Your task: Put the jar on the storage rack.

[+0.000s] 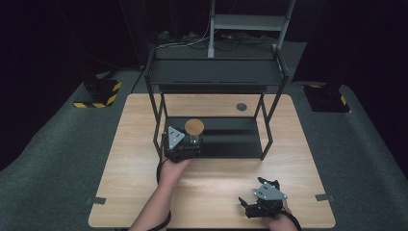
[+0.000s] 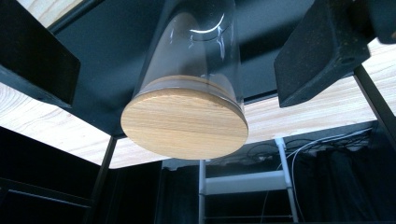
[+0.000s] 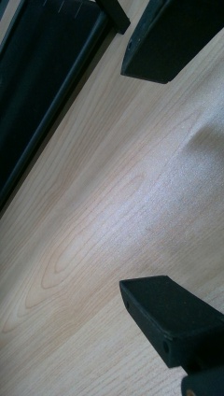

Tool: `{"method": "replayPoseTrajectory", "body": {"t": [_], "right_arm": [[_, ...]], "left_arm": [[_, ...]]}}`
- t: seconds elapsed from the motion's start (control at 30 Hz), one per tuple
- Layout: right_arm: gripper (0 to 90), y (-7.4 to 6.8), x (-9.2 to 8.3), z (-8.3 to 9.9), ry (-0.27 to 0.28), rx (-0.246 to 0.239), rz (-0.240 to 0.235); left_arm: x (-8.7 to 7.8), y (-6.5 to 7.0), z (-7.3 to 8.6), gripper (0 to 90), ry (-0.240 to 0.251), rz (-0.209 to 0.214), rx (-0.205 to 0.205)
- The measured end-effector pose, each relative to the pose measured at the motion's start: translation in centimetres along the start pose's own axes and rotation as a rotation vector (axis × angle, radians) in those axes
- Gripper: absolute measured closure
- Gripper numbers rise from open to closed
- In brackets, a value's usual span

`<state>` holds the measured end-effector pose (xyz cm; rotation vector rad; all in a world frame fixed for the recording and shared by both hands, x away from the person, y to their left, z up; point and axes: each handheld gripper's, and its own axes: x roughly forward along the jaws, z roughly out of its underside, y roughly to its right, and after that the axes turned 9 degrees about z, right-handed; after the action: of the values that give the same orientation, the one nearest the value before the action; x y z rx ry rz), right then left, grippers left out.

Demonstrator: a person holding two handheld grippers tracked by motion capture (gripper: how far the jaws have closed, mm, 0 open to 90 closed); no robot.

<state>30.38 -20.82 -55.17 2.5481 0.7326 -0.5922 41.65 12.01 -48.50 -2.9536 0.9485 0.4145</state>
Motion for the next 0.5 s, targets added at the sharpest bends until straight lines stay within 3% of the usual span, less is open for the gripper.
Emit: {"method": "replayPoseTrajectory", "body": {"t": [0.5], "right_arm": [[0.0,0.01,0.00,0.00,0.000,0.001,0.000]], "left_arm": [[-0.55,0.17,0.07,0.7,-0.003,-0.002,0.003]]}}
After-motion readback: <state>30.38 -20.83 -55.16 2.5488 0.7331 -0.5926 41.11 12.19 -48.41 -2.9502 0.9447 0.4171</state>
